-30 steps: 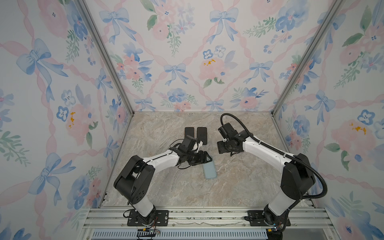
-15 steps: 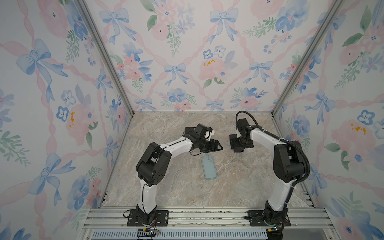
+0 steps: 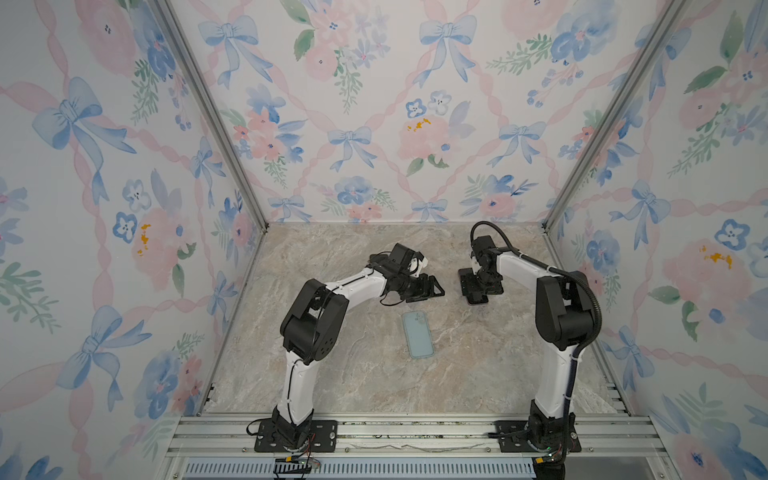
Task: Put the phone into the phone case
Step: 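Release the pale blue case with the right gripper while the left moves forward, then grasp the purple-edged black phone with the right gripper while the left approaches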
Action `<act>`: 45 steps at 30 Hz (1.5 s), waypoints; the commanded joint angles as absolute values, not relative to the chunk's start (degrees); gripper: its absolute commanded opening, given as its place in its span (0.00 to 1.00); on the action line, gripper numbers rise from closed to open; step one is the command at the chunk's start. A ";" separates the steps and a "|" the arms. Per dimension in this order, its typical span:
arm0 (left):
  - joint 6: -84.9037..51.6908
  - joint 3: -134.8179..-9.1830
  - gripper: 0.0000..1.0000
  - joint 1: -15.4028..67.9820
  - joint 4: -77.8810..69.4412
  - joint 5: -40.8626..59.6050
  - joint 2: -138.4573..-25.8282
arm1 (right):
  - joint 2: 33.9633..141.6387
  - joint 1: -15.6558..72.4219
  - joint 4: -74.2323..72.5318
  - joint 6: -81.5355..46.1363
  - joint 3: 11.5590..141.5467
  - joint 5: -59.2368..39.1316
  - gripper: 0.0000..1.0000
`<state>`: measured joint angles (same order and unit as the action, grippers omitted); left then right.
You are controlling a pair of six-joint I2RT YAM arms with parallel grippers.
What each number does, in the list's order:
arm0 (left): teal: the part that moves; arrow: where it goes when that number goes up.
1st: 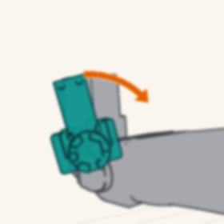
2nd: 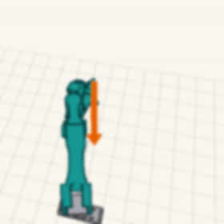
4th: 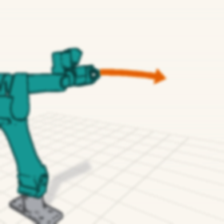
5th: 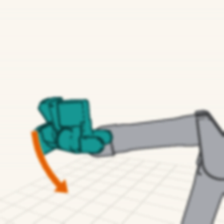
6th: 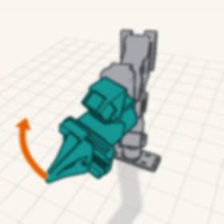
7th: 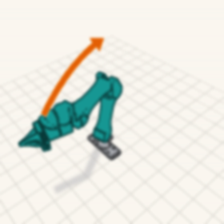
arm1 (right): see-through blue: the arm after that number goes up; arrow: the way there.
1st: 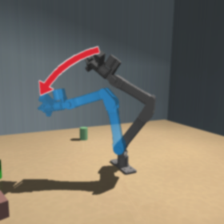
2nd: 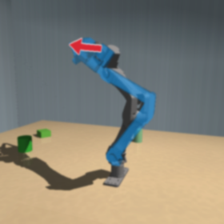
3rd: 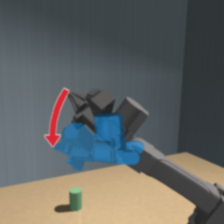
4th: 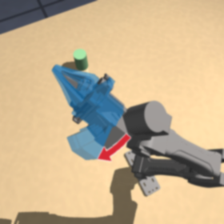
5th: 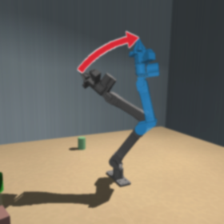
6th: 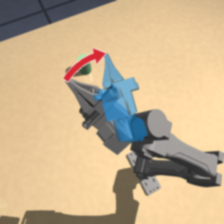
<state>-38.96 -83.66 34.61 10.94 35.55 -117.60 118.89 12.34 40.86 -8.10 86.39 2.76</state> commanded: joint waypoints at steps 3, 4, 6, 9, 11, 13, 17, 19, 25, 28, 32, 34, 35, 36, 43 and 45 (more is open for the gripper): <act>-38.72 -86.68 0.73 34.06 12.14 37.29 -120.77 | 122.34 11.96 44.57 -8.61 89.19 0.14 0.81; -38.78 -87.19 0.73 34.02 12.20 37.49 -121.27 | 122.88 11.95 45.08 -8.68 89.54 0.00 0.79; -39.15 -88.26 0.72 34.07 12.21 37.76 -122.19 | 123.81 11.95 45.94 -8.90 90.16 -0.27 0.76; -39.56 -89.90 0.72 34.01 12.17 38.08 -123.51 | 124.06 12.17 46.04 -9.49 89.79 -0.67 0.70; -39.76 -90.87 0.72 34.04 12.17 38.39 -124.54 | 123.06 12.68 45.33 -10.06 88.56 -0.78 0.68; -40.21 -91.85 0.72 34.10 12.10 38.74 -125.53 | 121.52 13.40 44.32 -10.47 86.91 -1.25 0.66; -40.76 -93.87 0.71 34.28 12.19 39.52 -127.41 | 117.78 15.16 42.52 -11.56 82.85 -1.28 0.64; -41.01 -94.48 0.71 34.29 12.17 39.81 -128.00 | 115.80 15.87 41.23 -12.29 80.28 -1.62 0.63; -41.37 -94.85 0.71 34.36 12.12 40.44 -129.06 | 109.13 18.28 36.88 -14.66 72.25 -3.80 0.62; -41.59 -95.12 0.70 34.54 12.15 40.83 -129.60 | 106.13 19.66 34.30 -15.77 68.26 -5.28 0.61; -42.09 -96.14 0.70 34.80 12.12 41.57 -130.52 | 103.64 21.49 31.91 -16.90 64.40 -6.68 0.61; -42.34 -96.91 0.70 34.80 12.13 41.86 -131.08 | 102.78 22.09 31.18 -17.29 62.94 -6.87 0.61; -42.44 -97.41 0.70 34.89 12.13 42.08 -131.48 | 102.26 22.23 30.70 -17.35 62.07 -7.17 0.61; -42.59 -97.83 0.70 34.89 12.08 42.27 -131.86 | 101.84 22.28 30.36 -17.56 61.35 -7.38 0.61; -43.03 -101.66 0.68 35.42 12.10 44.43 -135.72 | 98.79 22.60 27.00 -18.20 57.29 -10.53 0.60; -43.56 -103.42 0.66 35.51 12.08 46.03 -137.63 | 98.29 22.76 26.10 -18.32 56.44 -11.50 0.60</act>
